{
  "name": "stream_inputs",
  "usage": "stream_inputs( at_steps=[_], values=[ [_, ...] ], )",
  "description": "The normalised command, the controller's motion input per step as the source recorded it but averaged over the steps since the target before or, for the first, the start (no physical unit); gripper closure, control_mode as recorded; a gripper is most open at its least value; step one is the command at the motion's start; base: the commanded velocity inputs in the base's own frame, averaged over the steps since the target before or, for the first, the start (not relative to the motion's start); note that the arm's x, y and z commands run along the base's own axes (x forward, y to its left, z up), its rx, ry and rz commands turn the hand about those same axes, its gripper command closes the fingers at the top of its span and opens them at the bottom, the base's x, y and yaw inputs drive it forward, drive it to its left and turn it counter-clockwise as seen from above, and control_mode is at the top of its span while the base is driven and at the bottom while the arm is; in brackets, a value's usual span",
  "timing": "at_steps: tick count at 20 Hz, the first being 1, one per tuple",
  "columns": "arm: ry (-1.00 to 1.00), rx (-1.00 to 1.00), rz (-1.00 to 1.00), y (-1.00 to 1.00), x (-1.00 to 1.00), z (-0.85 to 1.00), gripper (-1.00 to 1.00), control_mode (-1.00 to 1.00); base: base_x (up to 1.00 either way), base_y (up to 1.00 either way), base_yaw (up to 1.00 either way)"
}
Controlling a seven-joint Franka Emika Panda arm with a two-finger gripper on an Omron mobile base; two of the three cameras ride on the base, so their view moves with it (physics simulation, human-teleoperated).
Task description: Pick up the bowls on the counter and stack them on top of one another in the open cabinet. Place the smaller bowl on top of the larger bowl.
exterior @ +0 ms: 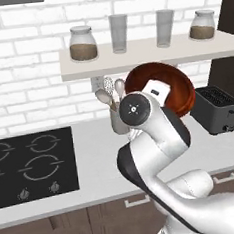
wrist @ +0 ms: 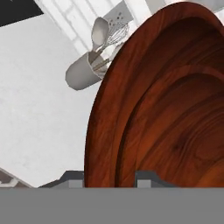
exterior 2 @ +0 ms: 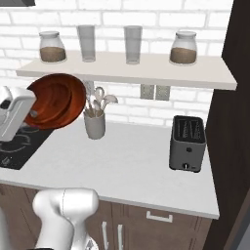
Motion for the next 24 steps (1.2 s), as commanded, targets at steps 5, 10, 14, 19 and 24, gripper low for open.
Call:
stream_inputs(
  at_steps=[5,10,14,19,24],
  values=[
    [0.04,0.0,0.0,-0.26,0.11,1.0,1.0,-1.0,0.0,0.0,0.0],
    [0.18,0.0,0.0,-0.52,0.78,1.0,1.0,-1.0,0.0,0.0,0.0],
    [0.3,0.0,0.0,-0.64,1.0,0.88,1.0,-1.0,0.0,0.0,0.0],
    [0.32,0.0,0.0,-0.18,1.0,0.13,1.0,-1.0,0.0,0.0,0.0],
    [0.06,-0.08,0.14,0.0,0.74,-0.13,1.0,-1.0,0.0,0.0,0.0]
  ],
)
